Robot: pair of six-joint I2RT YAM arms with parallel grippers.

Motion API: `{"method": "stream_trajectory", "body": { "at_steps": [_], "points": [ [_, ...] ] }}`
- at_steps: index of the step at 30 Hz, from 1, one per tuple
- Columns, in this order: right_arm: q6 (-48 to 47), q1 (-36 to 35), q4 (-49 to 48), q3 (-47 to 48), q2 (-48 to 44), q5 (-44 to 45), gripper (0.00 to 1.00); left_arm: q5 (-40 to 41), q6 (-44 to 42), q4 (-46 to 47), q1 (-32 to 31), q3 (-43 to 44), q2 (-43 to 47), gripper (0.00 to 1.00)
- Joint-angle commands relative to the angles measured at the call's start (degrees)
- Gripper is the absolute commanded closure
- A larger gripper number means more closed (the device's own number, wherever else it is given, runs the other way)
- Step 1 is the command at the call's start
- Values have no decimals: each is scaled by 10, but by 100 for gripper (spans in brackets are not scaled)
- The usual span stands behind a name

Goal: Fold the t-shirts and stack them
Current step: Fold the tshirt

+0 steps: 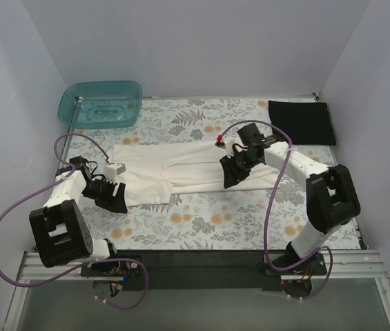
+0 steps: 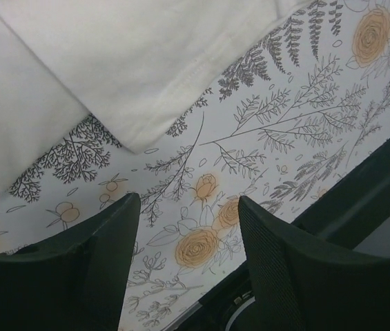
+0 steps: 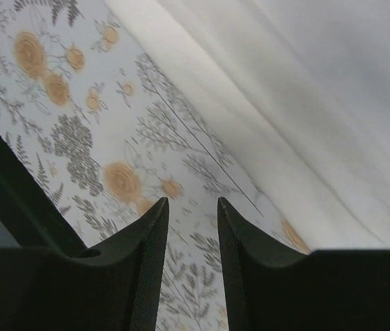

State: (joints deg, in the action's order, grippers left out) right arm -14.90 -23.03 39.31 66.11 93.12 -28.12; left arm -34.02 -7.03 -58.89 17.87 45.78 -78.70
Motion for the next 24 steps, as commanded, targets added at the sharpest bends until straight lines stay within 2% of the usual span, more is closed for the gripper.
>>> {"method": "stream_trajectory", "body": {
  "at_steps": [1,5,8,12,19,24],
  "points": [
    [116,-87,-108,5,30,-5,59,4,14,49,-11,-30,41,41],
    [201,-162,-237,-19,50,19,51,28,44,100,-31,-53,48,38],
    [242,-220,-280,0,91,54,49,29,52,120,-37,-63,42,38],
    [271,-284,-281,53,160,84,48,36,67,147,-56,-68,26,38],
    [304,-307,-283,98,234,56,47,76,88,177,-108,-75,14,39],
    [323,-326,-285,112,255,65,48,97,107,207,-115,-84,7,40]
  ]
}}
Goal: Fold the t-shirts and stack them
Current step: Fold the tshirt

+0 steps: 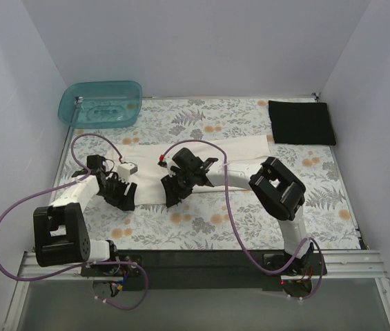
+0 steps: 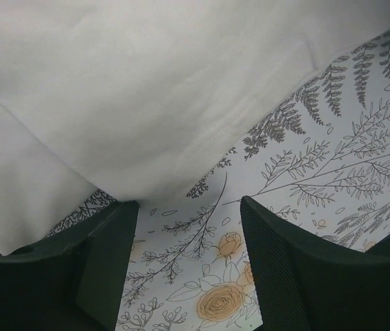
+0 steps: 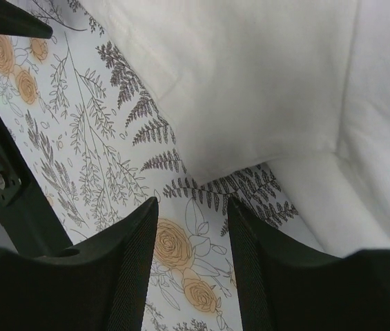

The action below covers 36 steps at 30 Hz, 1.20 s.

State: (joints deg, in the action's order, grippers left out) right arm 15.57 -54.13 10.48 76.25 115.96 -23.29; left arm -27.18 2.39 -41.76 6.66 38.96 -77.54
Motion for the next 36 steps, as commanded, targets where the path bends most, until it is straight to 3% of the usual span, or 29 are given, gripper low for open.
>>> {"method": "stream_trajectory", "body": {
  "at_steps": [1,5,10,13,14,17,22,30,36],
  "points": [
    [24,-19,4,12,30,27,48,30,16,39,-3,-19,-4,40],
    [31,-23,5,24,46,32,50,35,27,49,-4,-27,-1,42],
    [38,-23,6,27,63,27,59,26,27,48,-5,-35,4,48],
    [39,-24,6,28,64,31,70,20,22,43,-4,-39,0,62],
    [37,-23,6,29,63,30,75,20,22,41,-4,-38,-2,72],
    [32,-23,6,33,64,28,99,13,30,36,-4,-30,-10,86],
    [12,-19,7,36,45,31,99,4,45,17,-4,8,-22,100],
    [2,-11,-37,-5,-37,39,99,-28,58,-46,-4,88,-29,100],
    [3,1,-55,-7,-50,19,99,-34,62,-68,-4,135,-46,100]
  ]
}}
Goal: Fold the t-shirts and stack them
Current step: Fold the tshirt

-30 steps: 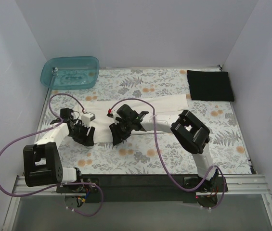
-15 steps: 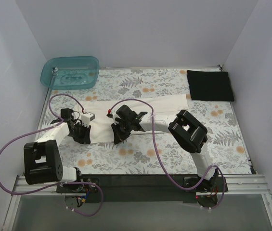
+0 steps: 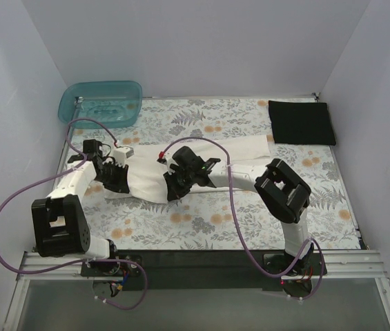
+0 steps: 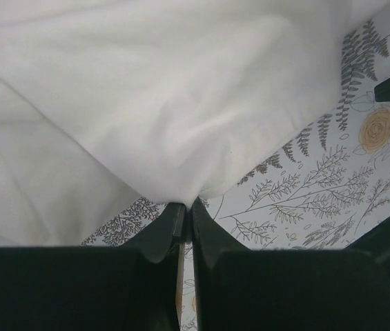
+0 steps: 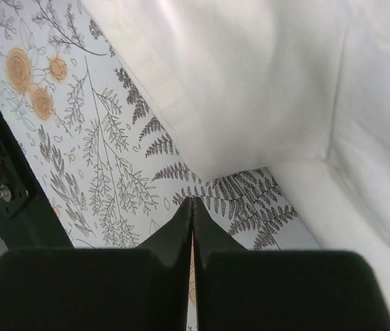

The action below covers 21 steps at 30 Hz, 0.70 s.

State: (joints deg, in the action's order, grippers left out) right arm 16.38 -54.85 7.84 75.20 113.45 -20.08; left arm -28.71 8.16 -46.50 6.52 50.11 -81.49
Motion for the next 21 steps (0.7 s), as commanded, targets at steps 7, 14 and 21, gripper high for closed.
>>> {"method": "stream_trajectory", "body": {
  "at_steps": [7,14,21],
  "points": [
    [42,7,-17,11,6,-10,58,-23,7,-19,-2,25,-18,100],
    [30,-15,14,48,33,67,60,-22,12,-13,-3,24,-19,100],
    [23,-27,35,69,61,117,56,-19,8,-17,-3,19,-12,100]
  ]
}}
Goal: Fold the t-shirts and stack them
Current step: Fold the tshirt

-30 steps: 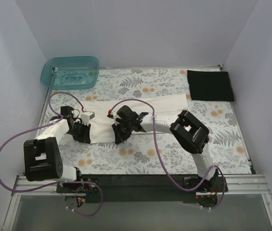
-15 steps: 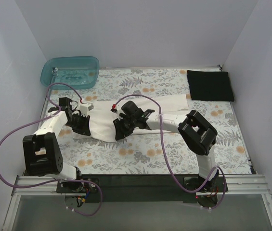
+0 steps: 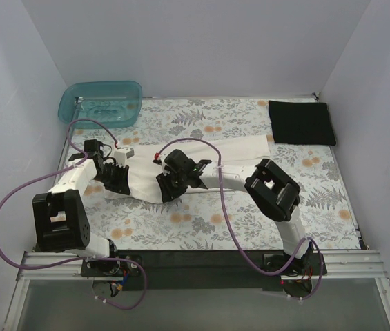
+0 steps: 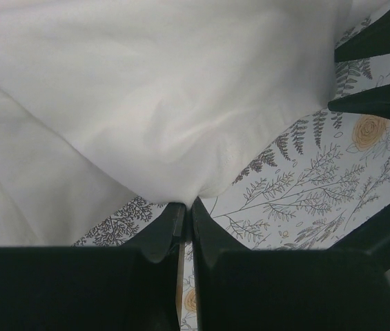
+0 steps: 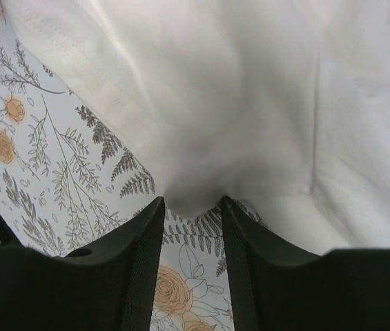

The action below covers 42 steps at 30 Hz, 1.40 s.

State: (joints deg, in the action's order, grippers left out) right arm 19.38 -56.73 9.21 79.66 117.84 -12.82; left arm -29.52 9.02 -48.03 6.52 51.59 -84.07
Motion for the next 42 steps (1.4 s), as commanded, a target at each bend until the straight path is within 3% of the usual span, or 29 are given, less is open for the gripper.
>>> {"method": "stream_trajectory", "body": {
  "at_steps": [1,5,8,11,14,24,32,42],
  "points": [
    [-7,-11,24,29,20,52,54,-12,-1,-1,-3,4,15,100],
    [-9,-27,35,32,29,80,50,-12,-1,-1,-2,0,19,100],
    [-18,-33,47,28,34,94,59,-12,-3,0,-2,-4,21,100],
    [-25,-32,54,23,27,96,86,-16,-1,0,-3,-4,20,100],
    [-36,-31,58,27,13,86,99,-26,1,-7,-3,6,18,100],
    [-111,-9,84,122,-1,49,99,-50,36,-34,-2,129,-20,100],
    [-135,46,107,233,76,36,99,-48,70,24,-3,201,-106,100],
    [-159,72,109,297,133,32,99,-33,99,81,-3,236,-166,100]
  ]
}}
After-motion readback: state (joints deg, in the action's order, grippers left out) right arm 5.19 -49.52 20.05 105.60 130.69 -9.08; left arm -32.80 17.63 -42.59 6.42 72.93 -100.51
